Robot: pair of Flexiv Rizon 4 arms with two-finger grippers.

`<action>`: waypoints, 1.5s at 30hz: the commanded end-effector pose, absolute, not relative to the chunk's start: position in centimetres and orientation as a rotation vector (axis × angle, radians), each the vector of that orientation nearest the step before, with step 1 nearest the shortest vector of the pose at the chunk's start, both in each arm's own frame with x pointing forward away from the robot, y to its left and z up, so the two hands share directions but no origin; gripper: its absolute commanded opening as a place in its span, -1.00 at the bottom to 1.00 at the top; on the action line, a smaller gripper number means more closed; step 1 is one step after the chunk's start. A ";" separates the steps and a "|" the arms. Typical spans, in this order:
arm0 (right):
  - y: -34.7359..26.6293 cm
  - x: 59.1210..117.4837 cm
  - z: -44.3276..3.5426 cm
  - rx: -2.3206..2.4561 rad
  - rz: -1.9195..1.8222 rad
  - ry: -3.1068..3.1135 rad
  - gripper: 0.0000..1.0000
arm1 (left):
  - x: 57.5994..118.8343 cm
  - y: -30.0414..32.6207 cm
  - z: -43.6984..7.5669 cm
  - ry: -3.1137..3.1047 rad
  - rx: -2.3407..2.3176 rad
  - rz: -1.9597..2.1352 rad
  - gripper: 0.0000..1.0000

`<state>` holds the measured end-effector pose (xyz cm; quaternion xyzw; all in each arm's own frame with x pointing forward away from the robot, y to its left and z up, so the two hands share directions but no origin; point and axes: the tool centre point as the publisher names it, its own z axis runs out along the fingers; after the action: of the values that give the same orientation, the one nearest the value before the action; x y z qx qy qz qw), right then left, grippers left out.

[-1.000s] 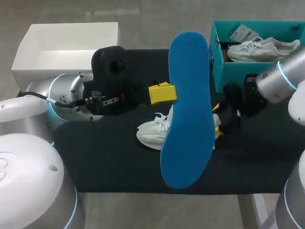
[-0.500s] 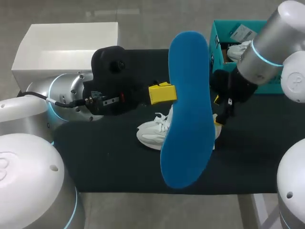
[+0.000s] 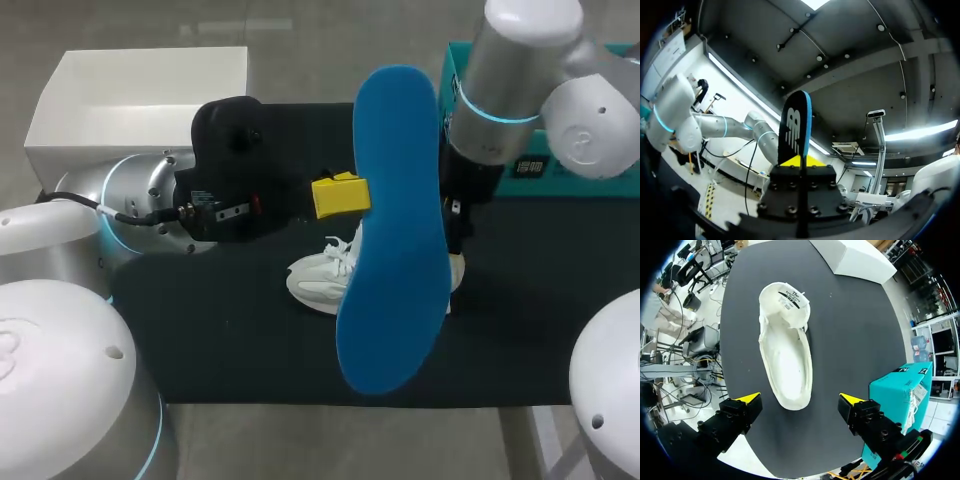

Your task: Take the shoe out of the shoebox, open the shoe tongue, remove and reinsert the insole, then place the shoe into the shoebox

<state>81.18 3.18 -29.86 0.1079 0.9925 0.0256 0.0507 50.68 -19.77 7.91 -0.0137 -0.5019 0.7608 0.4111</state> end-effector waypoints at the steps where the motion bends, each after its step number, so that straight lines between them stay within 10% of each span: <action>1: 3.5 81.0 -29.6 0.325 0.019 3.027 1.00 | 49.7 -20.7 8.7 -1.288 0.023 1.935 -1.00; 45: 3.5 81.0 -29.5 0.326 0.049 3.012 1.00 | 49.7 -20.7 8.7 -1.288 0.023 1.935 -1.00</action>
<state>81.15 3.55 -29.49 0.1070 0.9927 0.0165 0.0535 50.69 -19.76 7.91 -0.0137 -0.5019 0.7609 0.4110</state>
